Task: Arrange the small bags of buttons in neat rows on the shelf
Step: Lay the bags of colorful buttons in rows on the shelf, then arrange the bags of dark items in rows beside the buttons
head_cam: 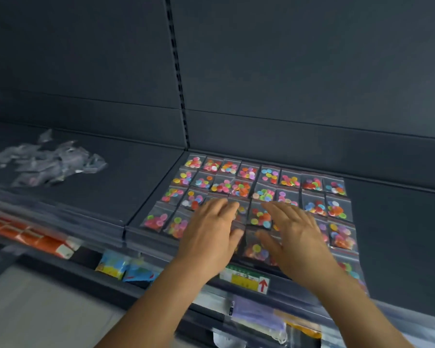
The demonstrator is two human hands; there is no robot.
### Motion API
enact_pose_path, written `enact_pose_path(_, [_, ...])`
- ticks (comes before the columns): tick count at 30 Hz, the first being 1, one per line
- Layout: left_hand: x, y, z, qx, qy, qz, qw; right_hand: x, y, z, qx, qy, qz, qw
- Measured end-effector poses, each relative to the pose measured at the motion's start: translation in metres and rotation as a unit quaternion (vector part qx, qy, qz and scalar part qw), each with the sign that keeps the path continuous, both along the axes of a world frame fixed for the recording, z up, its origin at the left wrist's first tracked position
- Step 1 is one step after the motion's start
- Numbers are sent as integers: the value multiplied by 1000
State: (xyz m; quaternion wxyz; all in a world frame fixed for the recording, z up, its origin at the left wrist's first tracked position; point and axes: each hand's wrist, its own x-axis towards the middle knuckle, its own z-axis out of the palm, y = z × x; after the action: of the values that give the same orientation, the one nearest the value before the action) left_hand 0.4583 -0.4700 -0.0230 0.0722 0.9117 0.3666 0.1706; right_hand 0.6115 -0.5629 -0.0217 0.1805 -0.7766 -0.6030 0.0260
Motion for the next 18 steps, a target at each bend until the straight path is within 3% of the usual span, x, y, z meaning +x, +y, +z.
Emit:
enact_pose_path(9, [-123, 76, 1, -7, 2, 79, 997, -106, 100, 3, -8, -1, 77, 997])
enact_pose_path(18, [-244, 172, -1, -17, 11, 95, 995, -229, 202, -3, -8, 28, 87, 996])
